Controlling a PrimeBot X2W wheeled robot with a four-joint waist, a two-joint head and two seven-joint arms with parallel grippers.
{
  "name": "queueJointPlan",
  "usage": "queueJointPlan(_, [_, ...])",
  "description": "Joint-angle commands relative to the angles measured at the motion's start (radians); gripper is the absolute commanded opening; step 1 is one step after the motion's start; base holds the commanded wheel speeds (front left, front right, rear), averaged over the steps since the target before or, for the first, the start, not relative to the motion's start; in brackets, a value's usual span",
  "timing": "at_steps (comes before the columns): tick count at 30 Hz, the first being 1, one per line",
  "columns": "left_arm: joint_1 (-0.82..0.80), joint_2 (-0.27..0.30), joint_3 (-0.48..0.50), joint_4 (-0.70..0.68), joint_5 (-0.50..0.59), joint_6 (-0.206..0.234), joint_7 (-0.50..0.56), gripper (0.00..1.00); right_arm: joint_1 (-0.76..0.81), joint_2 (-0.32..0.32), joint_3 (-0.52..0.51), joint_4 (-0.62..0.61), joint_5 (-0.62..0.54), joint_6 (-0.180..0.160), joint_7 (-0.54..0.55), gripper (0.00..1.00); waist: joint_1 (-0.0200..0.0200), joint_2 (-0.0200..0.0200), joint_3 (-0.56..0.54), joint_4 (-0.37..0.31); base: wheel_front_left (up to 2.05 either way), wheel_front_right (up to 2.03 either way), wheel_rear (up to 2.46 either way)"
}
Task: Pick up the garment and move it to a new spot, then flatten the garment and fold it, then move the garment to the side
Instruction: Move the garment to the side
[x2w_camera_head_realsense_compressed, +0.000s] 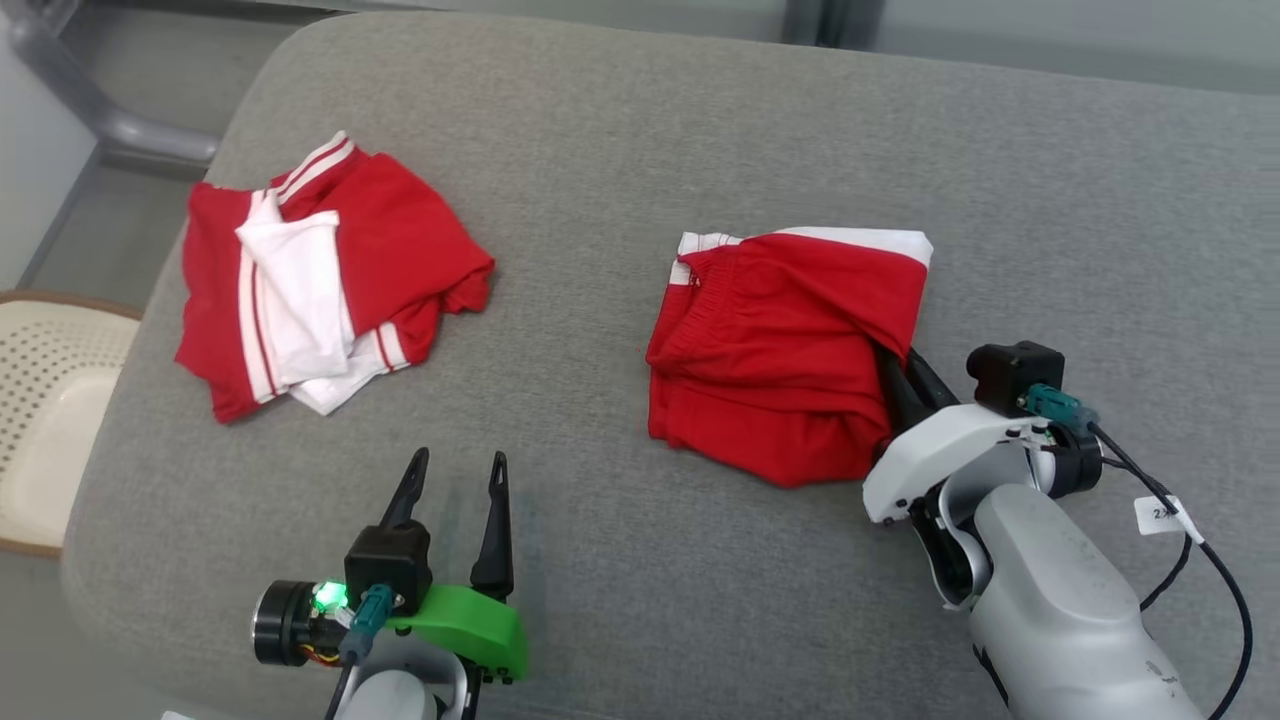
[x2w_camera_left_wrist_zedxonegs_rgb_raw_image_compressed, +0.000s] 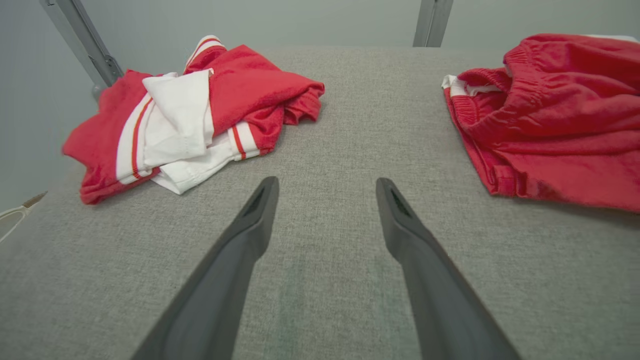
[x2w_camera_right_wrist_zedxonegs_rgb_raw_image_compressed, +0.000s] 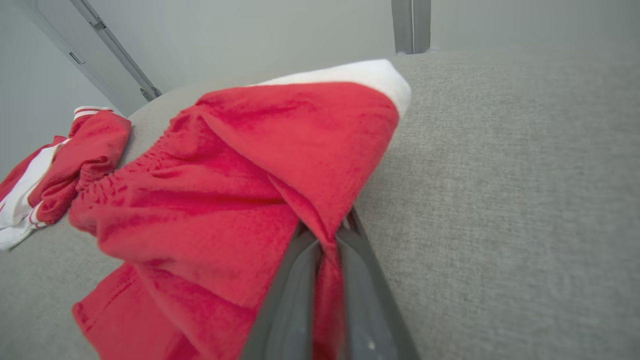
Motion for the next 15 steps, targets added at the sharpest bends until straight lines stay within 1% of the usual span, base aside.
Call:
queueJointPlan(1, [-0.02,0.003,0.0,0.003,0.008,-0.007,0.0,1.0,0.021,-0.004,0.005,-0.007,0.007,-0.001,-0.001,0.0,0.0,0.0,-0.029,-0.097,0.0,0.0,0.0])
queueJointPlan(6, [-0.034,0.003,-0.003,0.011,0.018,-0.017,0.0,1.0,0.044,-0.004,0.027,-0.019,0.028,-0.001,-0.001,0.0,0.0,0.0,-0.048,-0.22,0.0,0.0,0.0])
queueJointPlan(15, [-0.041,0.004,0.002,0.025,0.041,-0.034,0.0,1.0,0.081,-0.003,0.056,-0.036,0.064,-0.001,-0.001,0.0,0.0,0.0,-0.069,-0.47,0.0,0.0,0.0])
